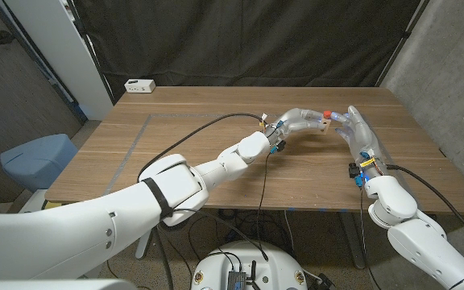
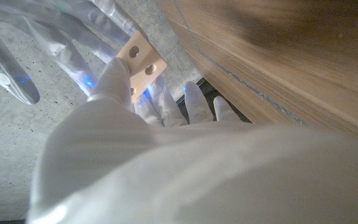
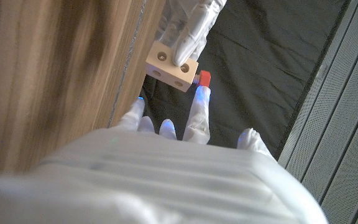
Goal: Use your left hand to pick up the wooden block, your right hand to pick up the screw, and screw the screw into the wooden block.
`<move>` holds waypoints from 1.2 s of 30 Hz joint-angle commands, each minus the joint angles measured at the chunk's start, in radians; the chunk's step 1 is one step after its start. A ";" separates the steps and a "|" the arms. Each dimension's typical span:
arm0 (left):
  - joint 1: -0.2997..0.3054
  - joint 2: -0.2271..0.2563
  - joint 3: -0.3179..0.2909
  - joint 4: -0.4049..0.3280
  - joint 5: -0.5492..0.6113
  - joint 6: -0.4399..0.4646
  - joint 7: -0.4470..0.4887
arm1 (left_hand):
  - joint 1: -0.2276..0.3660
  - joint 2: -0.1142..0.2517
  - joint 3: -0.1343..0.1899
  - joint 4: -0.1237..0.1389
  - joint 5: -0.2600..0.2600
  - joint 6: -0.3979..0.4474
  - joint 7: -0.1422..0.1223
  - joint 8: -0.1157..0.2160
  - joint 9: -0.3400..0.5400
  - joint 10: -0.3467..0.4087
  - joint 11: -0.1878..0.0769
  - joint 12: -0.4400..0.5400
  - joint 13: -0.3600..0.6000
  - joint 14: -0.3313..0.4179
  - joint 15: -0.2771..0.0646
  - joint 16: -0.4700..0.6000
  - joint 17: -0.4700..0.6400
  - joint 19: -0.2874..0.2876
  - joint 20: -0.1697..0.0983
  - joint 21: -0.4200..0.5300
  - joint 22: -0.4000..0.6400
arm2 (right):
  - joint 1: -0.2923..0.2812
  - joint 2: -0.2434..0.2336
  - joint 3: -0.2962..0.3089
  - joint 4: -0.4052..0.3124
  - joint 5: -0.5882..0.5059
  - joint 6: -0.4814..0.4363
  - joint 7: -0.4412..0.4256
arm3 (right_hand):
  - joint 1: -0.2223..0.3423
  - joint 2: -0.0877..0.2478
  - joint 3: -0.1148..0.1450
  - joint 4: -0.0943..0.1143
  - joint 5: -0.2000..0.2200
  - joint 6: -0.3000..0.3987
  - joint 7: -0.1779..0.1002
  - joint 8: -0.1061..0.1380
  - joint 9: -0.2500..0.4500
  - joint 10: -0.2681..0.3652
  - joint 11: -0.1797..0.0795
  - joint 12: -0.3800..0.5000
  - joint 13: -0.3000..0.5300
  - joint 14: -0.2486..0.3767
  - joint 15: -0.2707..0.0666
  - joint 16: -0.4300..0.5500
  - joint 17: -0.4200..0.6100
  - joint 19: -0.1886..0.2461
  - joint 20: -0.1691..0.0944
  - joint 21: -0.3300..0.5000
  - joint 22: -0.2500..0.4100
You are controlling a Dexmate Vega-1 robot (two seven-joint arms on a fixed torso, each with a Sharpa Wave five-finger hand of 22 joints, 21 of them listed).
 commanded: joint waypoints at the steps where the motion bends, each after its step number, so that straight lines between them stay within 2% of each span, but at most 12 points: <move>1: -0.007 -0.006 0.004 0.007 -0.008 0.020 -0.004 | 0.004 0.026 0.029 0.023 0.005 0.099 0.028 0.011 0.002 0.014 -0.003 0.011 0.092 0.012 -0.057 0.000 0.005 0.007 -0.004 0.002 0.003 | -0.004 -0.016 0.003 -0.003 0.004 -0.008 0.023 | 0.002 0.006 0.008 0.001 0.003 0.011 0.002 0.003 0.003 0.010 0.000 0.005 0.002 0.005 -0.001 0.006 0.003 0.008 0.005 0.007 0.002; 12: -0.011 -0.008 0.008 0.010 -0.014 0.028 -0.007 | 0.004 0.026 0.030 0.023 0.005 0.099 0.027 0.011 0.002 0.014 -0.003 0.011 0.092 0.012 -0.057 -0.001 0.005 0.007 -0.004 0.002 0.003 | 0.003 -0.043 0.004 0.007 0.024 -0.007 0.077 | -0.002 0.007 0.009 0.003 0.004 0.017 0.000 0.000 0.003 0.010 -0.009 0.002 0.002 0.001 -0.003 0.004 0.004 0.005 0.003 0.004 0.003; 19: -0.011 -0.006 0.011 0.009 -0.012 0.021 -0.006 | 0.005 0.025 0.030 0.022 0.005 0.099 0.027 0.011 0.002 0.014 -0.002 0.012 0.092 0.012 -0.056 -0.001 0.005 0.007 -0.005 0.002 0.003 | -0.018 -0.033 0.019 -0.008 0.016 -0.007 0.043 | -0.006 0.008 0.009 0.006 0.004 0.027 0.004 0.000 0.003 0.024 -0.008 0.005 0.002 0.007 -0.006 0.006 0.004 0.007 0.003 0.004 0.003; 28: -0.010 -0.004 0.013 0.006 -0.008 0.010 -0.001 | 0.005 0.027 0.031 0.022 0.006 0.099 0.027 0.011 0.002 0.013 -0.002 0.011 0.091 0.012 -0.056 -0.001 0.005 0.007 -0.005 0.002 0.003 | -0.040 -0.027 0.047 -0.028 -0.001 -0.016 0.007 | -0.006 0.010 0.012 0.005 0.005 0.036 0.006 -0.003 0.004 0.037 -0.002 0.007 0.002 0.018 -0.006 0.009 0.004 0.015 0.000 0.006 0.003; 36: -0.010 -0.003 0.013 0.004 -0.005 0.007 -0.002 | 0.005 0.026 0.031 0.022 0.006 0.099 0.029 0.011 0.002 0.013 -0.003 0.011 0.092 0.012 -0.057 -0.001 0.005 0.007 -0.004 0.001 0.003 | -0.040 -0.017 0.057 -0.025 -0.005 -0.016 0.004 | -0.003 0.009 0.015 0.002 0.006 0.025 0.007 -0.013 0.004 0.043 0.021 0.005 0.002 0.027 -0.001 0.010 0.003 0.020 0.000 0.006 0.002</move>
